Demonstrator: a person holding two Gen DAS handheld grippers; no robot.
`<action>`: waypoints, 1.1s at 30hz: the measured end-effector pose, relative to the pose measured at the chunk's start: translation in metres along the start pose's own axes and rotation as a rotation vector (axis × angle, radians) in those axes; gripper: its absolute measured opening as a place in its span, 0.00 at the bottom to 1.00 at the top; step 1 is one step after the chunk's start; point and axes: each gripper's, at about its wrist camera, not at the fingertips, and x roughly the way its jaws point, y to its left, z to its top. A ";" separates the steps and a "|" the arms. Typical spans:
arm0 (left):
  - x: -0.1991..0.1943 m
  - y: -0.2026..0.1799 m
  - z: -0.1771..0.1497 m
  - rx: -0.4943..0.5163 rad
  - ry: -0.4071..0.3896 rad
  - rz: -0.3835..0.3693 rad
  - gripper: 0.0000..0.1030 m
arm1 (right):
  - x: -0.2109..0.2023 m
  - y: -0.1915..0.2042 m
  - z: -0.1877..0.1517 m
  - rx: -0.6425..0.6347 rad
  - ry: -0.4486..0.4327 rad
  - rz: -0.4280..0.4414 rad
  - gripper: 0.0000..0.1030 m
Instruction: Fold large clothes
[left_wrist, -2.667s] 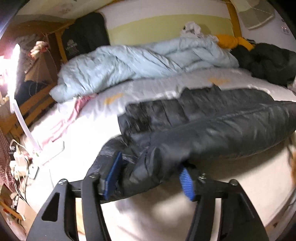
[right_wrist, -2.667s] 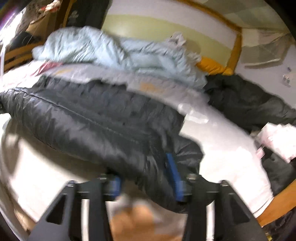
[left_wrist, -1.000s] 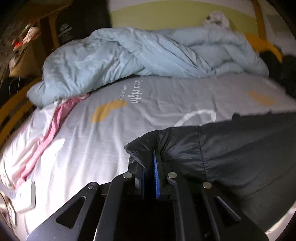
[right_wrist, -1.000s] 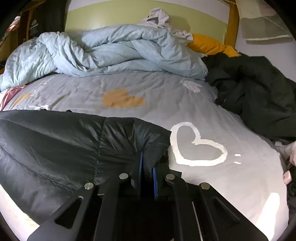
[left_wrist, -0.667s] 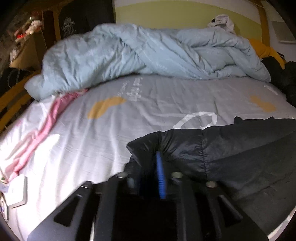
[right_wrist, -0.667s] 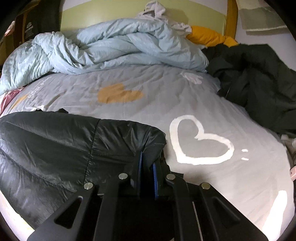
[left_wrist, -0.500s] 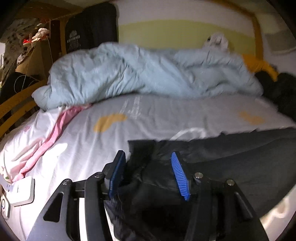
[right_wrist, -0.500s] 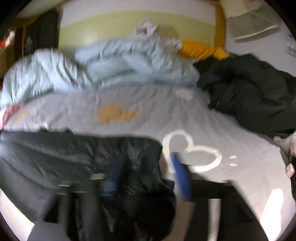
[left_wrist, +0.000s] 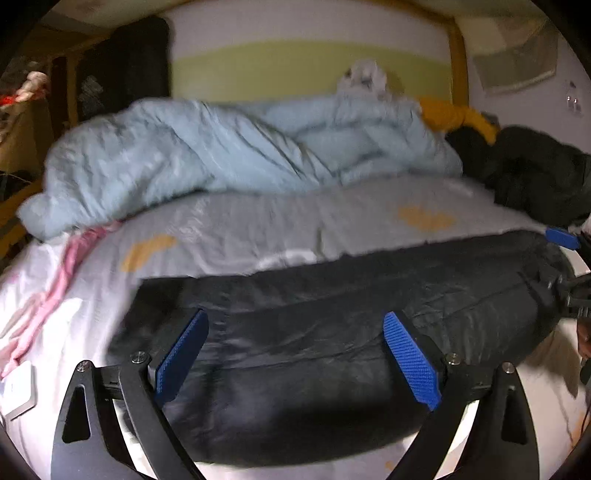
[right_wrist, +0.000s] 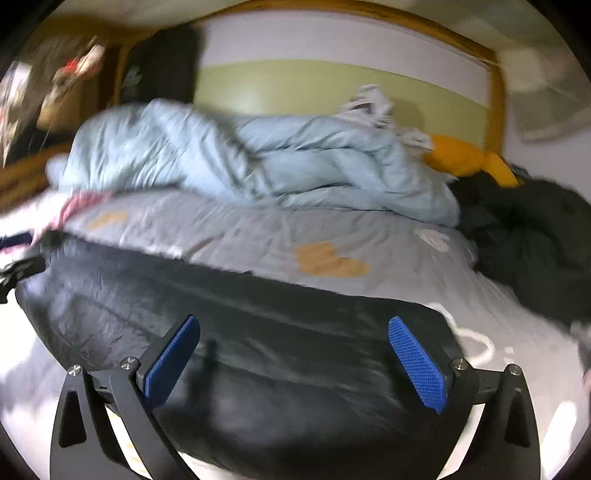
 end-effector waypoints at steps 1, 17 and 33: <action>0.013 -0.006 0.002 0.013 0.040 0.003 0.92 | 0.008 0.009 0.001 -0.034 0.031 0.019 1.00; 0.132 0.000 0.022 -0.073 0.192 0.053 0.94 | 0.142 -0.010 0.014 0.199 0.338 0.035 1.00; 0.092 0.003 0.004 0.089 0.026 0.177 0.91 | 0.136 -0.014 0.002 0.130 0.326 0.069 0.96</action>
